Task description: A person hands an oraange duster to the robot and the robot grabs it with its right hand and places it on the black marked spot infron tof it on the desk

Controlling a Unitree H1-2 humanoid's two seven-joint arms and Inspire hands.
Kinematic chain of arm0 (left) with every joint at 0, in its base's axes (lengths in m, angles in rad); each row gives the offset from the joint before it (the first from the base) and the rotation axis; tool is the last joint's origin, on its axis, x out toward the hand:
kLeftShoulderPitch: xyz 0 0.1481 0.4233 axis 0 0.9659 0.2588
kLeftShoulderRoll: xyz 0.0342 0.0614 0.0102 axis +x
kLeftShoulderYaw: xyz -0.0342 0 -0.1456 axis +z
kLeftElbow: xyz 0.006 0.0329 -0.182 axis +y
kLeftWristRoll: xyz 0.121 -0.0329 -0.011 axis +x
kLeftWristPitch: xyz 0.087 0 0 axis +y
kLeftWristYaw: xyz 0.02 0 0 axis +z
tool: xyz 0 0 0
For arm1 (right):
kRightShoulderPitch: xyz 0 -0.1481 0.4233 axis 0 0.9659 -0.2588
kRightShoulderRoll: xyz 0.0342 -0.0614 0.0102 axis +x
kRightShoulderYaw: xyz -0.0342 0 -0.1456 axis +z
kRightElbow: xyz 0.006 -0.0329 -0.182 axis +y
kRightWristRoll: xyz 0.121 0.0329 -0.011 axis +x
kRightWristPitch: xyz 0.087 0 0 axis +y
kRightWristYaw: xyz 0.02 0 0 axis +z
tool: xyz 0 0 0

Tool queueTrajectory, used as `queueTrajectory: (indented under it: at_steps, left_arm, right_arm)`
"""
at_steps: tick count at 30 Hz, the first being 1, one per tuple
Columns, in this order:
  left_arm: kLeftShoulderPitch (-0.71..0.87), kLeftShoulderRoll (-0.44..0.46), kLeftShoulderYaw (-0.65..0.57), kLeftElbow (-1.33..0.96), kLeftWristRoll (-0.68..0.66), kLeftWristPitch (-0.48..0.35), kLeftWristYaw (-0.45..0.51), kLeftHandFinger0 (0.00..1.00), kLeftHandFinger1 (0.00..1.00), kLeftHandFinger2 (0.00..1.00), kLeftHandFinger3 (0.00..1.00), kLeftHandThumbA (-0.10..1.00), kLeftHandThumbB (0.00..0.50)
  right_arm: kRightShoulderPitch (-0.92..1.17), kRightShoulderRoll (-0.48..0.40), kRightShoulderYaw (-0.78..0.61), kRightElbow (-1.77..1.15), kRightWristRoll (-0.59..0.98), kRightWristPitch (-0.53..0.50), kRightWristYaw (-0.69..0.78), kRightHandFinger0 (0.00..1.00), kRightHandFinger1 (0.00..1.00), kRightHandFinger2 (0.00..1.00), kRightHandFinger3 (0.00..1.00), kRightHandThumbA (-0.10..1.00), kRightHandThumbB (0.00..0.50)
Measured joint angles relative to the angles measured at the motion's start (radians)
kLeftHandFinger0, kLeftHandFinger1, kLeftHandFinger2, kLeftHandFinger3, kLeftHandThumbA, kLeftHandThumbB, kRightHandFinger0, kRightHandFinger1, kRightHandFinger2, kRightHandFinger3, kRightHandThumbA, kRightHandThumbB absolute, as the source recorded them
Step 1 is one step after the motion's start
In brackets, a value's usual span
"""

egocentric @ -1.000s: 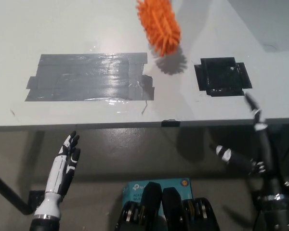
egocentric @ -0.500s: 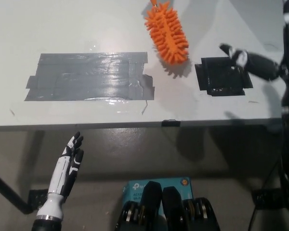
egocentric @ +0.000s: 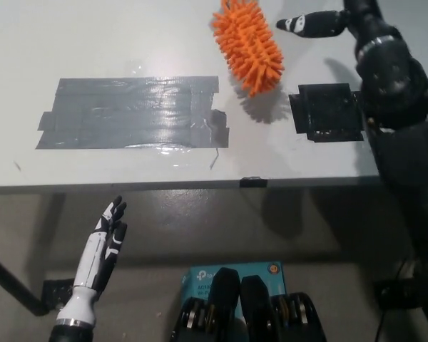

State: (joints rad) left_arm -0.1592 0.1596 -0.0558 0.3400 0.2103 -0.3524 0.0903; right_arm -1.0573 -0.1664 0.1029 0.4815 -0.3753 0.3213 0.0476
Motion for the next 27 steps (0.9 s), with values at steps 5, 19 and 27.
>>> queueTrajectory:
  at_steps: [5, 19, 27]
  left_arm:
    - [0.0, 0.0, -0.005, -0.003, 0.003, 0.01, 0.0, 1.0, 1.0, 1.0, 1.0, 1.0, 0.192]
    - [-0.009, 0.015, -0.043, -0.058, 0.029, 0.043, -0.024, 1.0, 1.0, 1.0, 1.0, 1.0, 0.173]
    - [-0.009, 0.017, -0.053, -0.063, 0.043, 0.057, -0.028, 1.0, 1.0, 1.0, 1.0, 1.0, 0.176]
  right_arm:
    - [-0.106, 0.023, 0.003, 0.277, 0.012, 0.01, 0.014, 1.0, 1.0, 1.0, 1.0, 1.0, 0.413]
    - [-0.338, 0.132, -0.01, 0.801, 0.071, -0.03, 0.016, 1.0, 1.0, 1.0, 1.0, 1.0, 0.409]
    - [-0.336, 0.137, 0.026, 0.881, 0.085, -0.057, 0.015, 1.0, 1.0, 1.0, 1.0, 0.98, 0.418]
